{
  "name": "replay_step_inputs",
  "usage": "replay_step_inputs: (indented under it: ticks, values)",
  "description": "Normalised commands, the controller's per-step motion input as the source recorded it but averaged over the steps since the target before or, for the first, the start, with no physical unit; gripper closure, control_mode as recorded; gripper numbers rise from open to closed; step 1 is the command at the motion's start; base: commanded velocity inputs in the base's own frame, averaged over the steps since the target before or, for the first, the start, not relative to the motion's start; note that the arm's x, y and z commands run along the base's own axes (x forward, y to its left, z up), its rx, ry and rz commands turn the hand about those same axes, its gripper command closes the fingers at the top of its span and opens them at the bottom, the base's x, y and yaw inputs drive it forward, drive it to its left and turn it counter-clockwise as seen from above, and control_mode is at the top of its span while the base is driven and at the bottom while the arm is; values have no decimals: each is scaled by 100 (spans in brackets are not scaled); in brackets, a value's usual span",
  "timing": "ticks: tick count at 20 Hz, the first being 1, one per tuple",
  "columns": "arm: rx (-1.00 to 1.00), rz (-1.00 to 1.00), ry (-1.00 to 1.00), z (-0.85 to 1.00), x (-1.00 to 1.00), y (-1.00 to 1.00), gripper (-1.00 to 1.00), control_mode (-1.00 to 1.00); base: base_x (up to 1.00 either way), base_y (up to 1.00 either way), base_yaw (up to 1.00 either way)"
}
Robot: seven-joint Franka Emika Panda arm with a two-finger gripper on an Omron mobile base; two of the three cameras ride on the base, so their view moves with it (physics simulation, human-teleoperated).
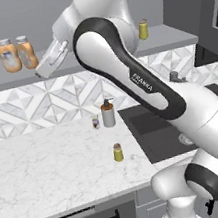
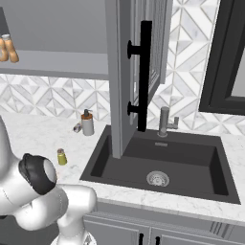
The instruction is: Put the shaker and condiment bottle from the counter next to their counterparts in the cabinet.
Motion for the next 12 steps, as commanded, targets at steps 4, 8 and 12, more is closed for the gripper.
replay_step_inputs:
  ticks: [4,8,12]
  values:
    - [0,-18,-4,-16,-79,-59,-100,-100,0,0,0]
    - [1,-13,12,-56,-33,-41,-100,-100,0,0,0]
    - [9,-12,21,-64,-20,-25,-100,-100,0,0,0]
